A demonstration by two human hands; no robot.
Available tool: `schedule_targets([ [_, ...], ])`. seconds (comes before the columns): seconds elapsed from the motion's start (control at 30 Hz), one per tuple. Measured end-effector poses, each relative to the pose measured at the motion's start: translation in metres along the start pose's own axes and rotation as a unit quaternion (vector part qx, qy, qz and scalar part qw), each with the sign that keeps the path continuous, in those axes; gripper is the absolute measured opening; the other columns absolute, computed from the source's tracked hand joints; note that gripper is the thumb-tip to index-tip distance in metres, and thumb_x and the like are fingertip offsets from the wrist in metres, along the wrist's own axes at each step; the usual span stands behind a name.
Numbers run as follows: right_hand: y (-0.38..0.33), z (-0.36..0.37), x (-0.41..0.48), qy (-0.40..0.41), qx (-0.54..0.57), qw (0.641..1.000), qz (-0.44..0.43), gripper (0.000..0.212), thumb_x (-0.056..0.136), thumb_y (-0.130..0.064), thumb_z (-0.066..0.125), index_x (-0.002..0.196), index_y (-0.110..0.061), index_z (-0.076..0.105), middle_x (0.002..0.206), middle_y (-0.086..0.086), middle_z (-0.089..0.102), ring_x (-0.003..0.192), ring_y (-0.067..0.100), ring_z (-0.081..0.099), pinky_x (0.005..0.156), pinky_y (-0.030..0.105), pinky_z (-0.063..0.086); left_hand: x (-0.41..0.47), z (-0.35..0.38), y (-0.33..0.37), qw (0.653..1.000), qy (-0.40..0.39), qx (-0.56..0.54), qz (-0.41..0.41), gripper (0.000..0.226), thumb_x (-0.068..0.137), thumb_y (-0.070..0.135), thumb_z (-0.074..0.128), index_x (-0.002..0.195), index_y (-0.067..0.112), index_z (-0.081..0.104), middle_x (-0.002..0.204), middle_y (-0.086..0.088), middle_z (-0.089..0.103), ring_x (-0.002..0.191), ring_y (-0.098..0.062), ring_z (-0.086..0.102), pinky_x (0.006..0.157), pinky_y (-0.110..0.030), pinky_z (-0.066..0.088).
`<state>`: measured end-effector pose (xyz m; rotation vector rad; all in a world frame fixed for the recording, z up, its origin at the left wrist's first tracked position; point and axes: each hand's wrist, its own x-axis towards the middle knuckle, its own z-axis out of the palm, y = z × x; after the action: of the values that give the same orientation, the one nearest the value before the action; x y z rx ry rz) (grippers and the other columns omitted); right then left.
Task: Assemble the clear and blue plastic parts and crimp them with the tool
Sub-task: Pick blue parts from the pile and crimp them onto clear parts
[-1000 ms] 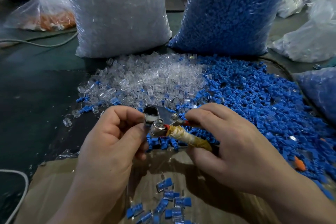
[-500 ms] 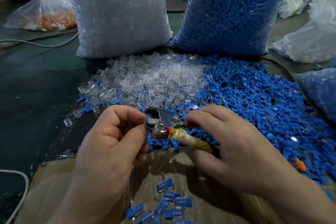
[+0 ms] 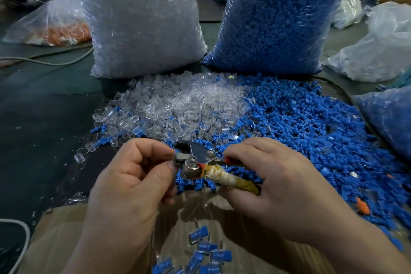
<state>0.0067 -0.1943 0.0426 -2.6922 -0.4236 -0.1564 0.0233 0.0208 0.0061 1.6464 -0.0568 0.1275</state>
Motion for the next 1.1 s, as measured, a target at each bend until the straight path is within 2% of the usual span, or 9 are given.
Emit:
schedule_targets([
  [0.17,0.009,0.001,0.002,0.014,-0.044,0.998,0.042,0.051,0.073,-0.064,0.046,0.112,-0.034,0.060,0.099,-0.017,0.059,0.093,0.009,0.054,0.080,0.031,0.050,0.003,-0.002,0.001,0.998,0.018,0.028,-0.062,0.029,0.088,0.006,0.066,0.082,0.034,0.069,0.056,-0.005,0.063,0.047,-0.015,0.058,0.045,-0.023,0.049],
  [0.3,0.012,0.006,0.011,0.007,-0.139,0.988,0.067,0.059,0.072,-0.069,0.039,0.115,-0.033,0.059,0.102,-0.013,0.059,0.095,0.015,0.052,0.082,0.035,0.046,0.000,0.006,0.008,0.991,-0.037,0.035,-0.120,0.032,0.088,0.005,0.065,0.079,0.035,0.069,0.052,-0.008,0.062,0.044,-0.016,0.057,0.044,-0.023,0.048],
  [0.47,0.019,0.010,0.021,-0.035,-0.155,0.983,0.093,0.061,0.076,-0.072,0.050,0.126,-0.036,0.051,0.115,-0.011,0.052,0.108,0.016,0.042,0.095,0.036,0.033,-0.005,0.016,0.012,0.986,-0.042,0.053,-0.151,0.035,0.090,0.007,0.066,0.075,0.038,0.067,0.054,-0.012,0.066,0.038,-0.014,0.055,0.038,-0.016,0.042],
  [0.57,0.016,0.011,0.019,0.003,-0.151,0.985,0.079,0.057,0.081,-0.068,0.049,0.126,-0.035,0.052,0.120,-0.009,0.052,0.114,0.017,0.041,0.101,0.037,0.024,-0.005,0.019,0.013,0.987,-0.028,0.058,-0.146,0.034,0.090,0.008,0.068,0.075,0.039,0.067,0.054,-0.012,0.067,0.037,-0.014,0.056,0.037,-0.016,0.041],
  [0.67,-0.005,0.013,0.012,0.079,-0.092,0.993,0.005,0.041,0.085,-0.060,0.046,0.110,-0.031,0.059,0.107,-0.010,0.060,0.101,0.015,0.052,0.091,0.037,0.040,-0.008,0.021,0.012,0.988,-0.025,0.066,-0.138,0.031,0.089,0.012,0.069,0.078,0.041,0.067,0.055,-0.009,0.068,0.039,-0.014,0.058,0.038,-0.016,0.043],
  [0.77,-0.019,0.022,0.009,0.083,-0.076,0.989,-0.092,0.023,0.092,-0.044,0.050,0.093,-0.025,0.063,0.091,-0.007,0.064,0.084,0.018,0.058,0.077,0.038,0.045,-0.012,0.022,0.013,0.991,-0.040,0.089,-0.096,0.027,0.087,0.014,0.068,0.082,0.041,0.067,0.059,-0.006,0.069,0.045,-0.011,0.063,0.041,-0.015,0.045],
  [0.87,-0.019,0.024,0.009,0.085,-0.089,0.987,-0.101,0.010,0.086,-0.030,0.062,0.088,-0.021,0.064,0.083,-0.004,0.063,0.076,0.021,0.060,0.071,0.039,0.048,-0.016,0.021,0.015,0.990,-0.054,0.121,-0.041,0.026,0.085,0.016,0.070,0.084,0.042,0.068,0.062,0.002,0.071,0.050,-0.006,0.066,0.046,-0.011,0.047],
  [1.0,-0.019,0.022,0.006,0.092,-0.059,0.989,-0.097,0.026,0.093,-0.032,0.046,0.088,-0.018,0.066,0.084,-0.002,0.064,0.076,0.023,0.060,0.070,0.040,0.050,-0.018,0.021,0.025,0.993,-0.062,0.093,-0.026,0.010,0.077,0.044,0.063,0.085,0.043,0.069,0.063,0.003,0.072,0.051,-0.005,0.068,0.048,-0.010,0.049],
  [1.1,-0.021,0.018,0.004,0.099,-0.046,0.988,-0.107,0.026,0.094,-0.030,0.045,0.089,-0.017,0.067,0.086,-0.001,0.064,0.077,0.023,0.058,0.069,0.041,0.047,-0.014,0.013,0.026,0.994,-0.056,0.077,-0.054,0.035,0.064,0.063,0.053,0.084,0.039,0.069,0.057,-0.001,0.069,0.045,-0.008,0.064,0.044,-0.013,0.047],
])
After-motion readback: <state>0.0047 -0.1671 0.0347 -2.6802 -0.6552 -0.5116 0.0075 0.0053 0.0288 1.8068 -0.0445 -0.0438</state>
